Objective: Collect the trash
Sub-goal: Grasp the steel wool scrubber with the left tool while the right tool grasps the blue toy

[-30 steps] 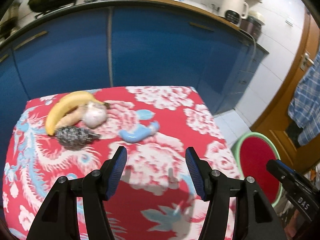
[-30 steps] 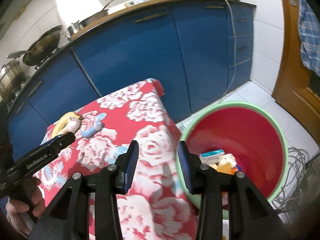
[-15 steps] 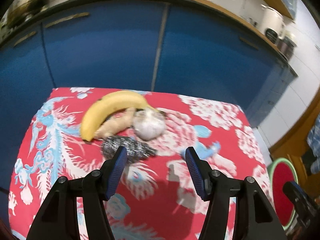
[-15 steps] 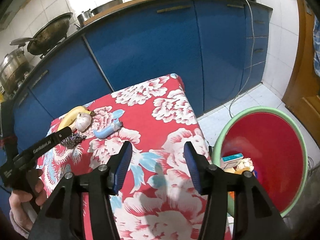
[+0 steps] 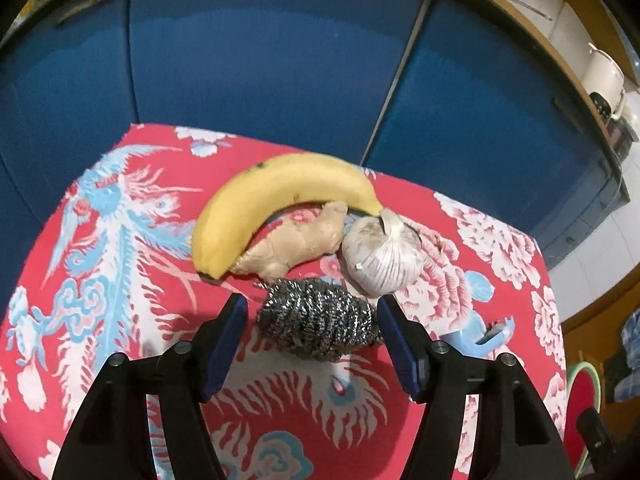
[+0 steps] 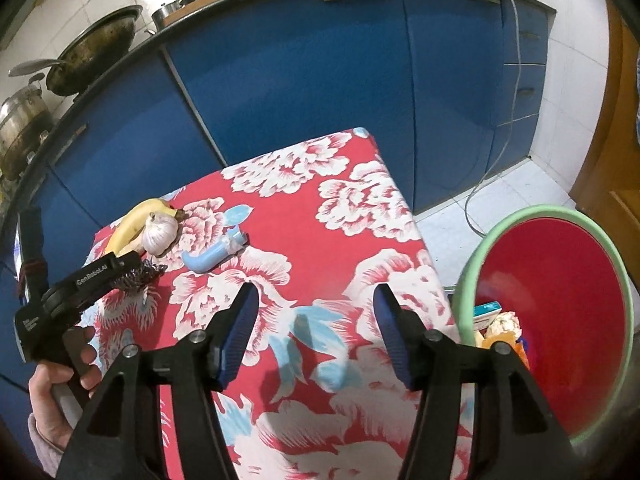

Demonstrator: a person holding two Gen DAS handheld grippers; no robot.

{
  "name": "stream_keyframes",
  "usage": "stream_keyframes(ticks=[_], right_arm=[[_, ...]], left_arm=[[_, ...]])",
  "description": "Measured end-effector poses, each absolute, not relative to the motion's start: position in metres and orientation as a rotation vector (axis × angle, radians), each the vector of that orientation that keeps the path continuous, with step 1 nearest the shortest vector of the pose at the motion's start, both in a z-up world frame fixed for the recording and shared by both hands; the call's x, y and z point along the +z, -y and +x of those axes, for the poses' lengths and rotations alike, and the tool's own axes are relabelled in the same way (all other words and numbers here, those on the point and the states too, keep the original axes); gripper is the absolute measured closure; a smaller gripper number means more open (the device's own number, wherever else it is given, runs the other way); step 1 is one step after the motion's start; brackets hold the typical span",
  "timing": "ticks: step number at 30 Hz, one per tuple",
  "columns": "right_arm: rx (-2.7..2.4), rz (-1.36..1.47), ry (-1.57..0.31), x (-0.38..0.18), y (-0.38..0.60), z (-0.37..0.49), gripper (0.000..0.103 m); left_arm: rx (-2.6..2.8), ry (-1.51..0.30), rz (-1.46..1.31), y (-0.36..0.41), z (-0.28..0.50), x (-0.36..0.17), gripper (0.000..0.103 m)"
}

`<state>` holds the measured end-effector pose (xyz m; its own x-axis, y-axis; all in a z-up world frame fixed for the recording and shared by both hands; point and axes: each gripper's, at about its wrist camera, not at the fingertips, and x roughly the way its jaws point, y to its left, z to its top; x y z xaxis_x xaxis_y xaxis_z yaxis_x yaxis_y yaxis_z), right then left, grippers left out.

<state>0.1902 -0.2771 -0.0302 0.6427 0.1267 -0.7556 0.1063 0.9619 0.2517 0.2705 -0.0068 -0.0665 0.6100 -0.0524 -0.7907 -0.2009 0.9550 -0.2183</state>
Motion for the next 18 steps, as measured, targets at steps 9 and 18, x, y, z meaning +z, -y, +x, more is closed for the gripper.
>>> stream_keyframes(ticks=[9, 18], right_arm=[[0.035, 0.281, -0.883, -0.039, 0.258, 0.203, 0.042], [0.056, 0.274, -0.884, -0.040, 0.233, 0.223, 0.042]], left_arm=[[0.076, -0.899, -0.347, -0.002, 0.270, -0.074, 0.035], [0.069, -0.901, -0.356, -0.008, 0.266, -0.074, 0.055]])
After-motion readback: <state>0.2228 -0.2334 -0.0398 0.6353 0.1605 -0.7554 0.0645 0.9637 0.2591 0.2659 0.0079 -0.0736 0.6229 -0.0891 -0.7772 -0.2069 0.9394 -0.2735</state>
